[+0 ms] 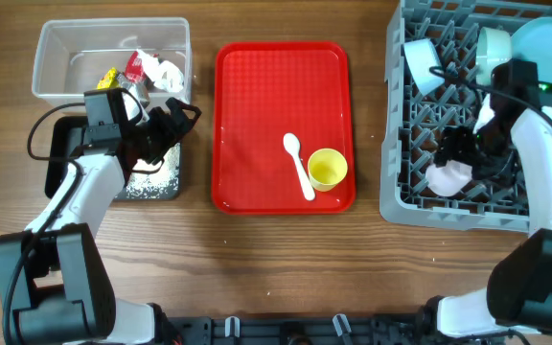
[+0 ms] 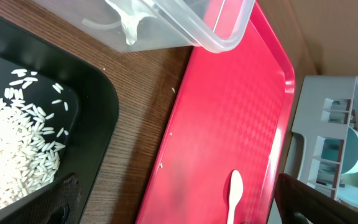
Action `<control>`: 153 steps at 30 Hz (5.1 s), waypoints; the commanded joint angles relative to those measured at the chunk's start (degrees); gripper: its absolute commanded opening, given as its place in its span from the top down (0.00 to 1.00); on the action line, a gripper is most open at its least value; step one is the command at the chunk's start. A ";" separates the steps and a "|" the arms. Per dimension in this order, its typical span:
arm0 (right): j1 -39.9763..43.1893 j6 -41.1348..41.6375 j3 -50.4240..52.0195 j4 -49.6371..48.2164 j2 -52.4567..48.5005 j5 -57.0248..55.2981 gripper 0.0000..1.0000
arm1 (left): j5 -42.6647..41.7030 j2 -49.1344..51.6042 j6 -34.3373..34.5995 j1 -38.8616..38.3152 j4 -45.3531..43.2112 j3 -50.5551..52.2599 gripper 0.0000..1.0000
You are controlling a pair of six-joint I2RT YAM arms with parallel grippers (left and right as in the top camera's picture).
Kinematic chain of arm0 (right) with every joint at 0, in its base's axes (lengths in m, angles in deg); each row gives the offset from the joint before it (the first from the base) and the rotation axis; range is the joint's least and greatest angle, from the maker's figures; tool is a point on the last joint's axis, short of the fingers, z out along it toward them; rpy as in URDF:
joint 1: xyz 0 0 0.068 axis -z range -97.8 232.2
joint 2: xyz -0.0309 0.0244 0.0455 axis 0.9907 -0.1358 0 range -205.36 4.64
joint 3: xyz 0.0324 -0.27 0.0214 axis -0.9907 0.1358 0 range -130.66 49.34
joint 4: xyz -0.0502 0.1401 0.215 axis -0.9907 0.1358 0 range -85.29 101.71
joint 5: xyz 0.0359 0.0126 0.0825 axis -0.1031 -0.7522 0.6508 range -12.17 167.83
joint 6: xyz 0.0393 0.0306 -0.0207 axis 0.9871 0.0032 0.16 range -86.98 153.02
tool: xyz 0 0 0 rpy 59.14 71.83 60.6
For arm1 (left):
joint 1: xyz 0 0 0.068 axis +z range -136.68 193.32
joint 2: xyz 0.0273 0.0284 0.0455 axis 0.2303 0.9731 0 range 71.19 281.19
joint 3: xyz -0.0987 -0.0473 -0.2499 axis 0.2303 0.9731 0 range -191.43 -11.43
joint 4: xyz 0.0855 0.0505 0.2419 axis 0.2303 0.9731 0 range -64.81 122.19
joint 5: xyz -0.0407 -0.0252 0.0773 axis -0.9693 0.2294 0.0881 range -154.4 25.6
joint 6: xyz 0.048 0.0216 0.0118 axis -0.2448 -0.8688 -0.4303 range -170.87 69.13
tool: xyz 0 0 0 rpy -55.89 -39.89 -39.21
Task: Sort waste into correct bins and load items into the dishwasher rack
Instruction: 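Lower the cup upside down into the rack and open the right gripper, then reach the left gripper to the yellow cup on the red tray and grasp it, then lift the yellow cup and pass it to the right gripper, then carry the yellow cup to the rack with the right gripper and release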
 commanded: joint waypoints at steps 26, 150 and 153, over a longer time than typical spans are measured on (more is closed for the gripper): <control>-15.80 2.51 -24.98 2.12 -2.62 4.17 0.00 | 23.54 2.71 -25.35 -40.52 6.12 -16.17 0.04; 22.32 4.04 3.67 -9.55 6.03 1.11 0.59 | -1.11 2.67 -9.09 -0.61 17.29 -16.13 0.00; 22.29 3.50 3.74 -8.70 3.34 1.09 0.59 | -1.11 2.67 -9.07 -0.61 17.40 -16.13 0.00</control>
